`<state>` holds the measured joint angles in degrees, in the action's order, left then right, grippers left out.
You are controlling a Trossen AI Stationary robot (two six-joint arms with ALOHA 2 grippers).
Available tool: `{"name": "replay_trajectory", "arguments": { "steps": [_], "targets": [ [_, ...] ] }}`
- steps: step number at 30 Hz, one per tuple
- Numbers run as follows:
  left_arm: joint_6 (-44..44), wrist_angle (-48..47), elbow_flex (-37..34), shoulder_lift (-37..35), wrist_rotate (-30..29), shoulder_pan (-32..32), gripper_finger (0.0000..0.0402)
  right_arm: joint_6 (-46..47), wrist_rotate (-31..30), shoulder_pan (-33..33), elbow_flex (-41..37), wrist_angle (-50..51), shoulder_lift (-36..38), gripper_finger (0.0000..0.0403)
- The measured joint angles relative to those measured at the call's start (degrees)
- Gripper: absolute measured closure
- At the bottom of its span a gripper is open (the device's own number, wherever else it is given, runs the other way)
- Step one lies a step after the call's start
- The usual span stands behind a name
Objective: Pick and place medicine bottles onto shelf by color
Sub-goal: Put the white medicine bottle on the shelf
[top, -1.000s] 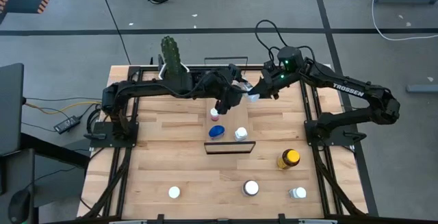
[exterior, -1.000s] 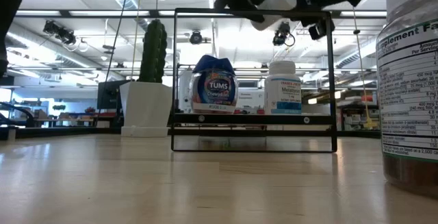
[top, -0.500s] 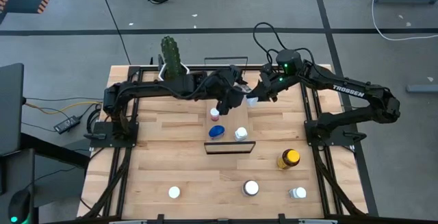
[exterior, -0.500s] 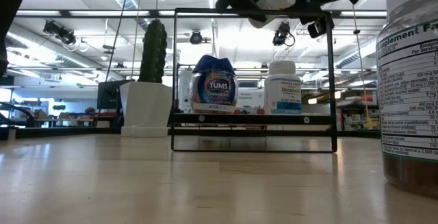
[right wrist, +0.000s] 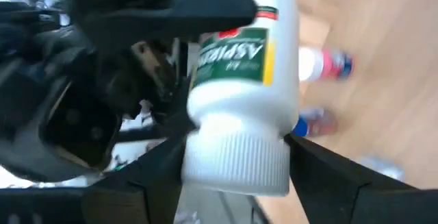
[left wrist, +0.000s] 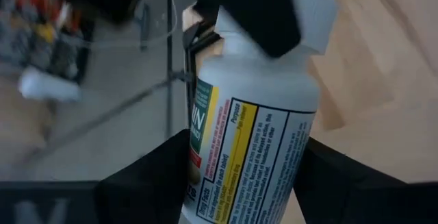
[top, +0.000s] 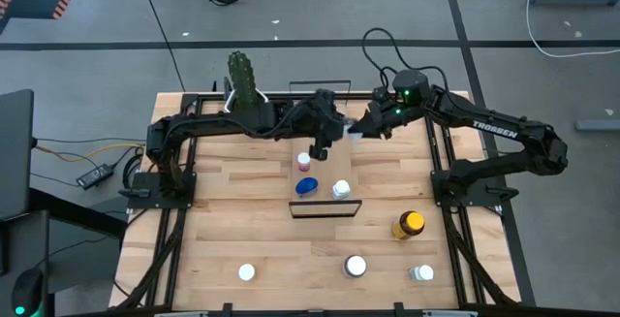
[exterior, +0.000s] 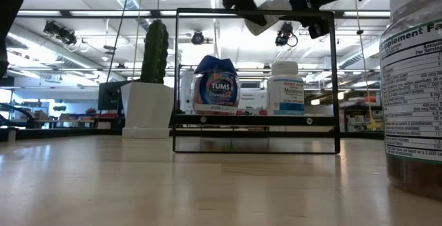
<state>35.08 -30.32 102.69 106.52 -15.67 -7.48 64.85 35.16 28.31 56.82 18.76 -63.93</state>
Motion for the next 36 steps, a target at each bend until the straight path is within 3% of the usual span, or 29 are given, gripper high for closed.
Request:
{"name": "replay_trajectory", "arguments": {
  "steps": [7,14,22,28,36],
  "targets": [
    [-10.2,-2.0,0.0,-0.1,5.8,-3.3,0.0189,-5.7,-6.8,2.4,0.1,-3.4,3.3,0.013],
    [-19.8,-2.9,0.2,-0.1,5.6,-3.6,0.0181,-9.3,-7.4,2.9,0.1,-2.3,4.1,0.0127],
    [-29.8,-2.9,0.2,-0.1,5.5,-4.4,0.0179,-17.9,-17.6,-0.8,0.1,-0.6,3.9,0.0127],
    [-31.6,-2.9,0.2,-0.1,6.9,-4.4,0.0178,-26.5,-23.3,-3.2,0.1,-0.7,3.9,0.0127],
    [-31.6,-2.3,0.2,-0.1,7.0,-4.4,0.0172,-28.6,-25.6,-5.3,0.1,-1.0,3.5,0.0127]
  ]
}}
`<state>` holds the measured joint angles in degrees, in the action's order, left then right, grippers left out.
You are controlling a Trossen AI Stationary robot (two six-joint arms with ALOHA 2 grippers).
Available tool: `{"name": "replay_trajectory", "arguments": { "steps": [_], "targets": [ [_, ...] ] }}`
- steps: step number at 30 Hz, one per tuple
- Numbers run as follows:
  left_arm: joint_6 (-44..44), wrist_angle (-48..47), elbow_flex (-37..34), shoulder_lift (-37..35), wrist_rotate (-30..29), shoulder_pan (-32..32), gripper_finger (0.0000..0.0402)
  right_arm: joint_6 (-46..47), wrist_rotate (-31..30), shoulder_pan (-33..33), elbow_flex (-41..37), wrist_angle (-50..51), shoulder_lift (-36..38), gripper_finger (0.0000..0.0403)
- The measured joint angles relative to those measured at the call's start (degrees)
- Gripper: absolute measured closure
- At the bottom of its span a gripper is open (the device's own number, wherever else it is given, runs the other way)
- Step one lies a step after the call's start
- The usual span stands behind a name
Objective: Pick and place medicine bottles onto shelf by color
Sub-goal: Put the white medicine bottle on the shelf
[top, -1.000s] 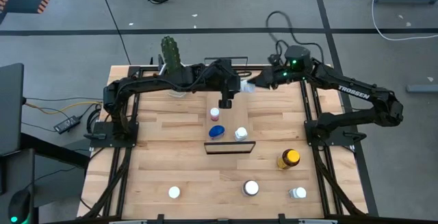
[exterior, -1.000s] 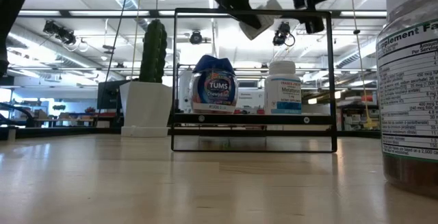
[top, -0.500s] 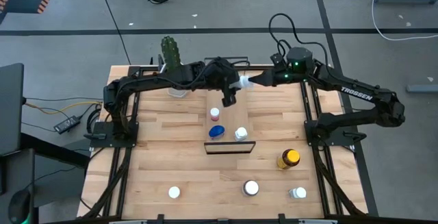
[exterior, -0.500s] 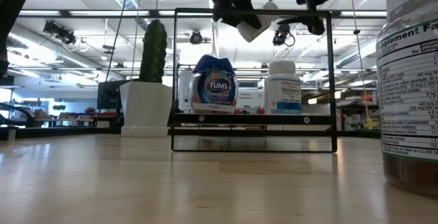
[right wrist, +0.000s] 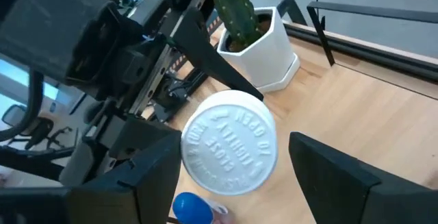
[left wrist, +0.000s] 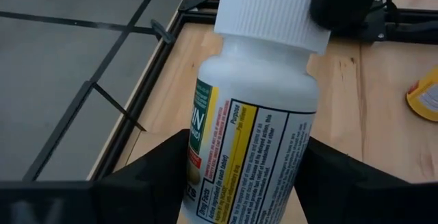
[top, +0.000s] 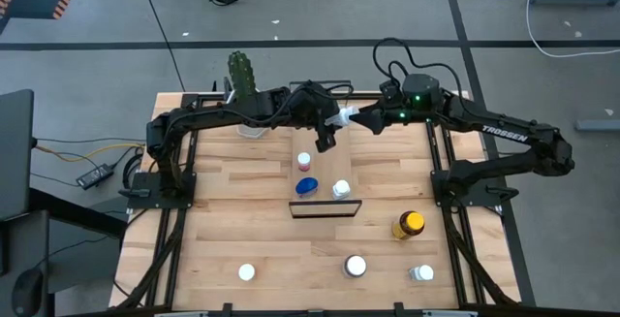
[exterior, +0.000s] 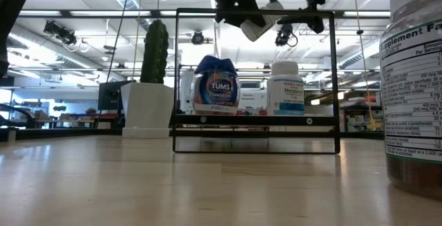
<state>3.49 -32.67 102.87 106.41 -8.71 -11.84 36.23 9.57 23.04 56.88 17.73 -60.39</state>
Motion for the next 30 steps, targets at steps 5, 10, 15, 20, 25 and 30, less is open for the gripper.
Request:
{"name": "replay_trajectory", "arguments": {
  "steps": [5,10,15,20,25,30],
  "targets": [
    [0.1,0.2,0.0,0.0,0.0,0.0,0.0171,0.9,-0.6,-0.8,0.0,-0.1,-1.5,0.0127],
    [0.1,0.2,0.0,0.0,0.0,0.0,0.0171,1.7,-2.5,-1.1,0.0,-0.6,-1.5,0.0133],
    [0.1,0.1,0.0,0.0,0.0,0.2,0.017,1.1,-2.9,-1.1,-0.1,-3.2,-1.5,0.0164],
    [0.1,-0.1,0.0,0.0,0.0,0.2,0.017,0.8,-3.1,-1.1,-0.1,-3.3,-1.5,0.0191],
    [0.1,-0.1,0.1,0.0,0.0,0.2,0.017,0.6,-3.0,-1.1,-0.1,-3.4,-1.5,0.0186],
    [1.1,-0.2,0.1,0.0,0.0,0.2,0.0155,0.4,-3.0,-1.1,-0.1,-3.4,-1.5,0.0189]
  ]
}}
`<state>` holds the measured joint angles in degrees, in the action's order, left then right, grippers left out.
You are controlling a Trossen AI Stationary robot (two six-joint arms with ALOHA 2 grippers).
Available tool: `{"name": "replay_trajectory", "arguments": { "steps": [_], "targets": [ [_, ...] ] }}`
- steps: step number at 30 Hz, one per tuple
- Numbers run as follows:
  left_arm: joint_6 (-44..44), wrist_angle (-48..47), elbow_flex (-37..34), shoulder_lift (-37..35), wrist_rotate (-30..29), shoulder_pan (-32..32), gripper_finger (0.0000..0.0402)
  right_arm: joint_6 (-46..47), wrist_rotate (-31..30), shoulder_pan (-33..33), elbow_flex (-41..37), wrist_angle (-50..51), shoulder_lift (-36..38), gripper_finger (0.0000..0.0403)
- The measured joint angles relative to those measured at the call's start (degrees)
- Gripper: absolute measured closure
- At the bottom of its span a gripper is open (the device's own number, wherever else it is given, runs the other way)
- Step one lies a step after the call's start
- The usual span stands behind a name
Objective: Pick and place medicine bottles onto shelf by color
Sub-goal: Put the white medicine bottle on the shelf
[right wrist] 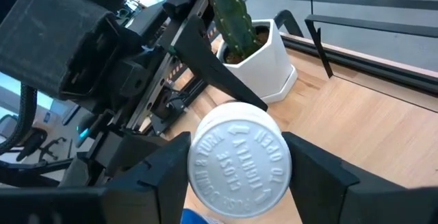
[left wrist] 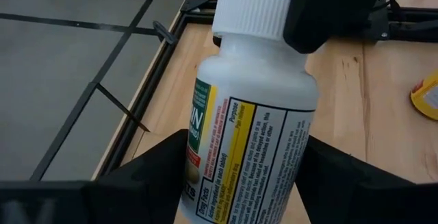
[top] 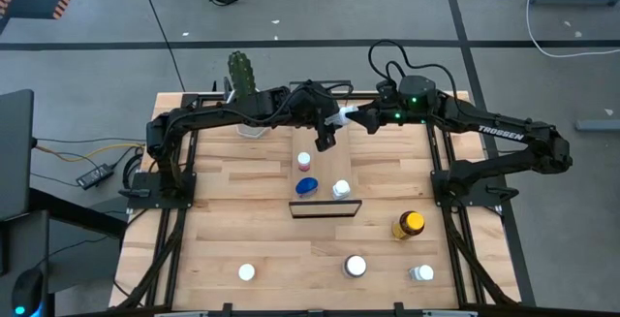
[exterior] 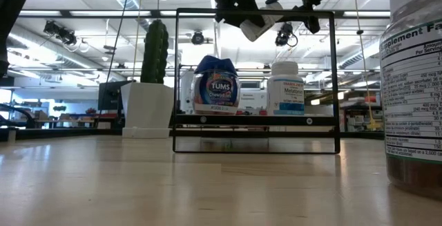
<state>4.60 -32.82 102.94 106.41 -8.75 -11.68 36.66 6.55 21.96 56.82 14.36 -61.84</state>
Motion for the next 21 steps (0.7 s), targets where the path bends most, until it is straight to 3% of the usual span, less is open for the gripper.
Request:
{"name": "replay_trajectory", "arguments": {
  "steps": [11,14,21],
  "targets": [
    [3.3,-5.2,0.0,-0.2,0.2,-0.7,0.0013,-3.7,-0.5,0.0,0.0,3.4,0.0,0.0188],
    [3.6,-8.7,0.0,-1.1,-0.7,-0.8,0.0007,-5.1,-0.5,0.0,0.0,4.4,0.0,0.0188],
    [0.1,-16.3,0.0,-4.7,-5.2,-2.9,0.0033,-10.5,-0.2,-4.3,0.0,12.5,-1.0,0.0188]
  ]
}}
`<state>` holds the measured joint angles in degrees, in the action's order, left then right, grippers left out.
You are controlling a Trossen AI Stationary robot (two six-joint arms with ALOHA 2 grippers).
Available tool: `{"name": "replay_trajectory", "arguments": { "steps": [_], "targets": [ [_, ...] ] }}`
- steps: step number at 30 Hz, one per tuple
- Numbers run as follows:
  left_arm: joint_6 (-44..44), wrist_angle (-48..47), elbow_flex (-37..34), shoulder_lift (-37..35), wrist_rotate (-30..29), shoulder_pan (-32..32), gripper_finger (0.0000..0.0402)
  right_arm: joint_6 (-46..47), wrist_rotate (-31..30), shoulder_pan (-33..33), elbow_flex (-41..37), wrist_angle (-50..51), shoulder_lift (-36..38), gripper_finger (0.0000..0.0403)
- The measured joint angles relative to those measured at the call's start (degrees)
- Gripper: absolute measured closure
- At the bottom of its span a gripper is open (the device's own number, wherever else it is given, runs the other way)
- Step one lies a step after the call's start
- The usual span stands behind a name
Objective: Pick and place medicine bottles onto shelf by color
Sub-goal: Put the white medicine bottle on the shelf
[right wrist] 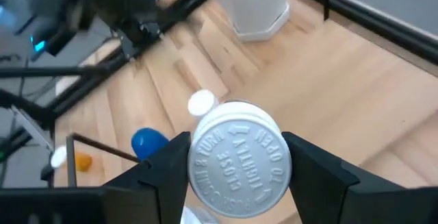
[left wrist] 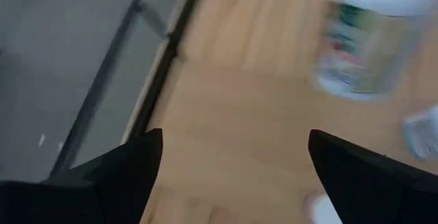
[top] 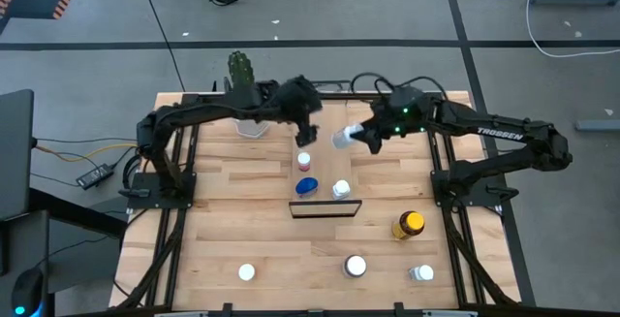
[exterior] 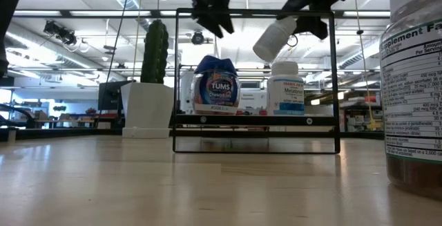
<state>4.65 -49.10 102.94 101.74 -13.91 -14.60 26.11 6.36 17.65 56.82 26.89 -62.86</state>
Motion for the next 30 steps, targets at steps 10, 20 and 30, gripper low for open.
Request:
{"name": "replay_trajectory", "arguments": {
  "steps": [10,20,30],
  "targets": [
    [-6.4,-5.8,0.0,-8.6,-0.5,-5.8,0.0058,-7.9,-1.9,-3.6,10.8,10.5,-12.2,0.0188],
    [-9.0,-10.0,0.0,-14.2,-0.5,-7.5,0.0061,-13.5,-3.6,-3.9,26.9,30.2,-28.8,0.0188],
    [-15.1,-12.9,0.0,-17.0,-0.2,-7.4,0.0061,-13.2,-5.2,-6.7,26.4,27.7,-31.2,0.0188]
  ]
}}
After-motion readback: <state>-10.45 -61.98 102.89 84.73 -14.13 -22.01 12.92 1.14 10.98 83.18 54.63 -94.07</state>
